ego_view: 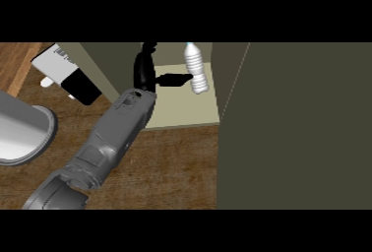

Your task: Pick up the bottled water, place it into the cabinet and close the cabinet

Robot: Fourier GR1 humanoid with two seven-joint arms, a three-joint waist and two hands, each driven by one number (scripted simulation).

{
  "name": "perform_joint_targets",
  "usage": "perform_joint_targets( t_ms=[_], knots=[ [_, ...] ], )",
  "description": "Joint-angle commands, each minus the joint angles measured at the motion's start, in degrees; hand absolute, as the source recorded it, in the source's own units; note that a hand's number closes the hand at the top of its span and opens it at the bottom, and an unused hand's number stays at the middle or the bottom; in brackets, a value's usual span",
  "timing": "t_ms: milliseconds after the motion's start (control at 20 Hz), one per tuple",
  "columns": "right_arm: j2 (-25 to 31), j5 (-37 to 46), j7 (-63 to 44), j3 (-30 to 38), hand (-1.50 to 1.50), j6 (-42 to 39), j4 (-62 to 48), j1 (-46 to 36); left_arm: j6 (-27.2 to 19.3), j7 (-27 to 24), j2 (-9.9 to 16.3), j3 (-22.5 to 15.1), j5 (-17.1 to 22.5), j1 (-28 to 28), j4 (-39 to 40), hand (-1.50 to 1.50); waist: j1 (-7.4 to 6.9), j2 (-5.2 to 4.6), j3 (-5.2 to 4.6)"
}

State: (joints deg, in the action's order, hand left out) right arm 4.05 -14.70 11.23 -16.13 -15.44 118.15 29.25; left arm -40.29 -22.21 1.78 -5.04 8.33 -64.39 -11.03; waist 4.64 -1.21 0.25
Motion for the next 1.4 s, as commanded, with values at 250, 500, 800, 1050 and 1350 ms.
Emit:
perform_joint_targets(
  t_ms=[250,500,800,1050,1350],
  knots=[
    [0.23,1.17,4.34,0.00,-1.50,-1.30,-3.16,1.70,9.04,-9.90,3.13,4.24,2.67,1.77,-1.10,-1.50,-1.16,-0.06,-0.30],
    [-0.16,2.37,3.23,-1.31,-1.50,0.25,-0.32,2.80,18.15,-13.89,3.97,7.83,6.35,3.37,-3.99,-1.50,-2.57,0.51,-0.32],
    [-0.48,0.78,0.08,-1.48,-1.50,2.33,4.56,3.82,23.11,-19.80,0.86,8.34,6.93,6.98,-6.57,-1.50,-3.64,0.95,-0.30],
    [0.66,0.39,-1.62,0.82,-1.50,2.69,3.51,1.65,27.11,-17.77,1.95,6.26,8.17,9.42,-11.08,-1.50,-5.74,1.56,-0.28],
    [1.13,0.25,3.51,1.09,-1.50,0.82,1.35,6.02,27.90,-17.32,0.81,2.29,11.36,13.72,-17.55,-1.50,-6.56,2.19,-0.23]
  ],
)
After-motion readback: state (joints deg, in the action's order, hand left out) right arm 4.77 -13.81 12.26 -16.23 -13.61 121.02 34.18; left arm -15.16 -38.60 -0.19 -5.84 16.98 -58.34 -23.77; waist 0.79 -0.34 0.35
